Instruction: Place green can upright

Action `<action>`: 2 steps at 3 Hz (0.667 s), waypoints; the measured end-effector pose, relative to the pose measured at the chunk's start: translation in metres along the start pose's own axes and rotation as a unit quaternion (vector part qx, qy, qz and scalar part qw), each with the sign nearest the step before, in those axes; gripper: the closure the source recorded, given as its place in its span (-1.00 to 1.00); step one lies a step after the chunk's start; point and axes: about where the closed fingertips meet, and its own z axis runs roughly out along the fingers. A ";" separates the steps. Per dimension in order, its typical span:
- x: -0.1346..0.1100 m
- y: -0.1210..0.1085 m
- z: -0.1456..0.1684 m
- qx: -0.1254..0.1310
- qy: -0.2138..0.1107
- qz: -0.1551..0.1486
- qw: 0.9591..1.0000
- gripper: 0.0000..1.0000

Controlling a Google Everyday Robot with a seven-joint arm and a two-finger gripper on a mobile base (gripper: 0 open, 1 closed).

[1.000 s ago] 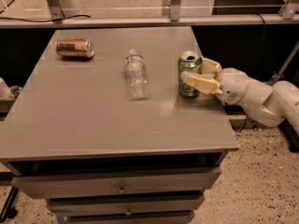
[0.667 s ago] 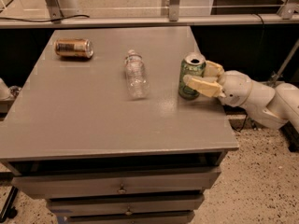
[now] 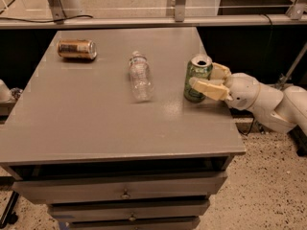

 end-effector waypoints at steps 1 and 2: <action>0.000 0.000 0.000 0.000 0.000 0.000 1.000 -0.76; -0.008 0.002 -0.008 -0.002 0.022 -0.008 1.000 -1.00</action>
Offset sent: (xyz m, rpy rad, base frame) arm -0.0135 -0.0291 0.0125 -0.1194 -0.0016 -0.0179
